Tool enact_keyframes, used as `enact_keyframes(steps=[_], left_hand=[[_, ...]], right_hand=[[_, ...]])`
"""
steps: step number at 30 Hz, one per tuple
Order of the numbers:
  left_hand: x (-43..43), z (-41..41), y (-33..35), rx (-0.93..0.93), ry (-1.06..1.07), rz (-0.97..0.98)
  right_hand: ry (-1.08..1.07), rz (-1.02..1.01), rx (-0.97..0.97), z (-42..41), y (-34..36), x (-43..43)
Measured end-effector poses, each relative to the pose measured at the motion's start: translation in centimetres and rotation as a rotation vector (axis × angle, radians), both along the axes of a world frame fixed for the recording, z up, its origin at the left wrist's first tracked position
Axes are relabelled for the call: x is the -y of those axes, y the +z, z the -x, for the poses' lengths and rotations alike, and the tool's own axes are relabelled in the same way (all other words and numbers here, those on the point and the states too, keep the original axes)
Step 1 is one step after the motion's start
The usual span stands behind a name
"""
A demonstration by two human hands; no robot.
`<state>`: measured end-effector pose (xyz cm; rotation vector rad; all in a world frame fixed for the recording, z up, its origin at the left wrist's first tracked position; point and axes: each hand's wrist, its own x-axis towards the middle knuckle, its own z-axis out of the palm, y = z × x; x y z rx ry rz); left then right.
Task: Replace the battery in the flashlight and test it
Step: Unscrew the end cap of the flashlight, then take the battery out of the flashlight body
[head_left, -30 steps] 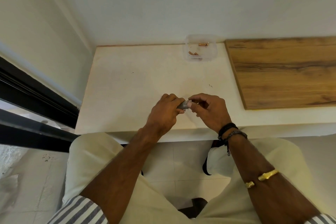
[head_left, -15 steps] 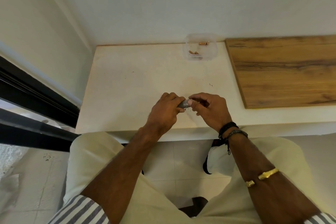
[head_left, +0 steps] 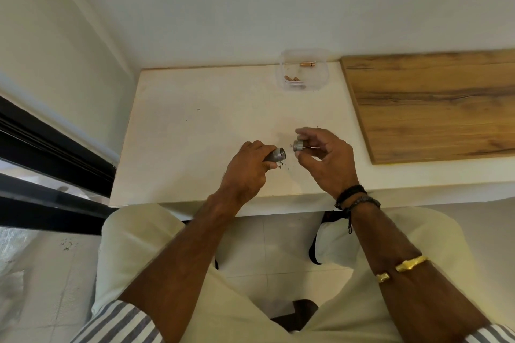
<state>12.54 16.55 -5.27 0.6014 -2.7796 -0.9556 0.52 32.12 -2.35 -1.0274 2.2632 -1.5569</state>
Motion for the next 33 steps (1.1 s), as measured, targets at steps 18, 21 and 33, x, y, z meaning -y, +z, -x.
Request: enact_keyframes(steps=[18,21,33], left_hand=[[-0.3,-0.5,0.1,-0.182,0.007,-0.019],[-0.4,-0.4,0.2,-0.166,0.009,-0.012],[-0.6,0.8,2.4,-0.053,-0.178,0.564]], right_hand=[[-0.419,-0.317,-0.004,2.8,-5.7,-0.6],[-0.432,-0.371,0.002,2.9,-6.0,-0.8],[-0.202,0.131,0.763,-0.8,-2.1,0.9]])
